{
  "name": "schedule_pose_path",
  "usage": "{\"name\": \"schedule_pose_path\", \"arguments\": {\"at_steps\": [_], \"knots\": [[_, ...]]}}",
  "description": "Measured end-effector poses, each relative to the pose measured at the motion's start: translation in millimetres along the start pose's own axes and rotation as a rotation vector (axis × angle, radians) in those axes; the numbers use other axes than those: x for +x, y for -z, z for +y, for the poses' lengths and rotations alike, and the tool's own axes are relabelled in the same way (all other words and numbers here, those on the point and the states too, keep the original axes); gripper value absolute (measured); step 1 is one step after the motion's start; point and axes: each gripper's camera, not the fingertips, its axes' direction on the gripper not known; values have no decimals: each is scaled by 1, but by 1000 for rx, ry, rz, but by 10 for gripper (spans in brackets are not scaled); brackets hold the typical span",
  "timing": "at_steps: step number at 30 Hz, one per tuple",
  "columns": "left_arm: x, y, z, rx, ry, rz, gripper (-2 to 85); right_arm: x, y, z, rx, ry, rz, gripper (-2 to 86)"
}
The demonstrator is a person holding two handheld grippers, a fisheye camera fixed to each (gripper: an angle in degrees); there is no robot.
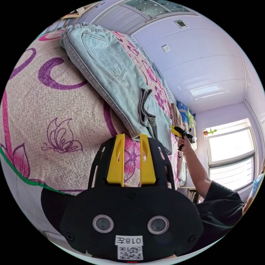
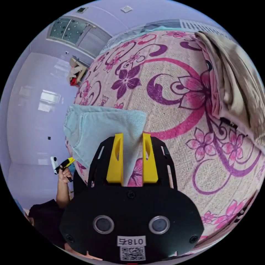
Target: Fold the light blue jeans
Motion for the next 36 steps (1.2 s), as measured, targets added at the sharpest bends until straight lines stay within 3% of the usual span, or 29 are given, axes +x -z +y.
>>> {"name": "schedule_pose_path", "arguments": {"at_steps": [4, 13, 16, 21, 29, 36], "knots": [[-14, -3, -3, 5, 30, 3, 106, 45, 18, 63, 150, -106, -348, 133], [-25, 4, 6, 69, 64, 83, 102, 76, -15, 169, 13, -140, -631, 126], [-23, 17, 14, 100, 66, 76, 100, 73, -17, 168, -21, -110, -546, 67], [-25, 62, 13, 206, 81, -22, 103, 69, -4, 175, -57, -75, -436, 63], [-43, 128, -66, 446, 217, -138, 170, 75, 15, 231, 62, -130, -480, 71], [-52, 110, -129, 303, 369, -95, 175, 63, 63, 320, 116, -162, -410, 33]]}}
